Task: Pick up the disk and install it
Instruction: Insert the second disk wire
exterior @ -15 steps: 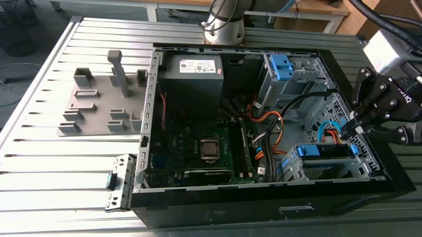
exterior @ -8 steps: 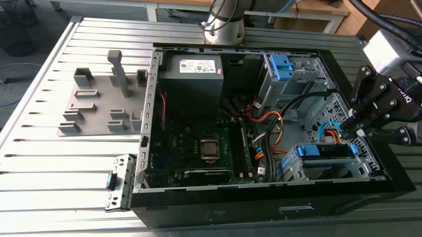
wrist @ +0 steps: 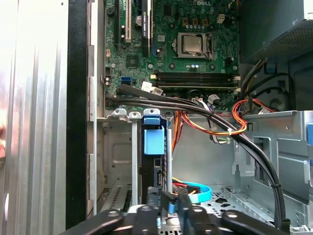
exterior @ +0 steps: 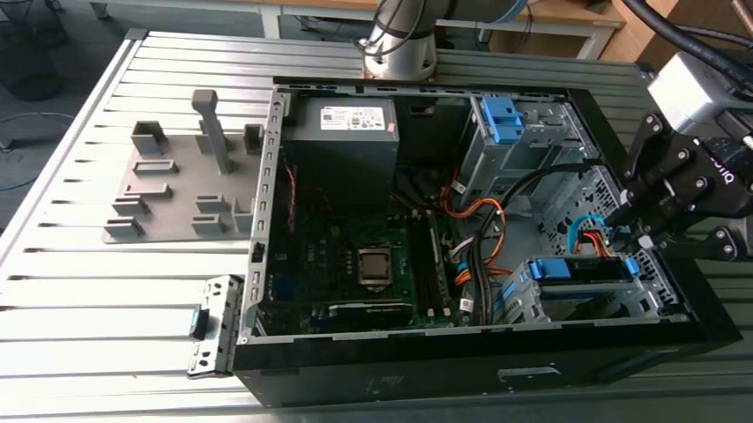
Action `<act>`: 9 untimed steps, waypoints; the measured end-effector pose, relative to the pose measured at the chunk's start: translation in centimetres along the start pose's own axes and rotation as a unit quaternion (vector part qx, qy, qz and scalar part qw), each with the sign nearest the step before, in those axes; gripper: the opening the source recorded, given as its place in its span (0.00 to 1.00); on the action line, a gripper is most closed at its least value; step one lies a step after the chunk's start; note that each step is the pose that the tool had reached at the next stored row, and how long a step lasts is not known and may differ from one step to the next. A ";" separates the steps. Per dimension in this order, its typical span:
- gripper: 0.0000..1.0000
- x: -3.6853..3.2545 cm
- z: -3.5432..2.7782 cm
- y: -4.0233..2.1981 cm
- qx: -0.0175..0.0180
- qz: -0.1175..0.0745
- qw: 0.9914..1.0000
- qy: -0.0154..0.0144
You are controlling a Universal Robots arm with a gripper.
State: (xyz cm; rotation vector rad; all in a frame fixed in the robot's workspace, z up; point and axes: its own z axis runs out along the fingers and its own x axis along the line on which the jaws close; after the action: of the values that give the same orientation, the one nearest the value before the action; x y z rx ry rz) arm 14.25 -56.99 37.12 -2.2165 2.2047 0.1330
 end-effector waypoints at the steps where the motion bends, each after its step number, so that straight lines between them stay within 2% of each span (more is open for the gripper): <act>1: 0.31 0.00 0.00 0.00 0.000 0.000 1.000 0.000; 2: 0.37 0.00 0.00 0.00 0.000 0.000 1.000 0.000; 6: 0.37 -0.02 0.07 -0.01 0.000 0.000 1.000 0.001; 9: 0.37 -0.02 0.44 -0.02 -0.001 0.000 1.000 0.001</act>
State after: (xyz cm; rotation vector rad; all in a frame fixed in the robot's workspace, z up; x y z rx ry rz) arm 14.24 -56.94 36.69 -2.2181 2.2069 0.1314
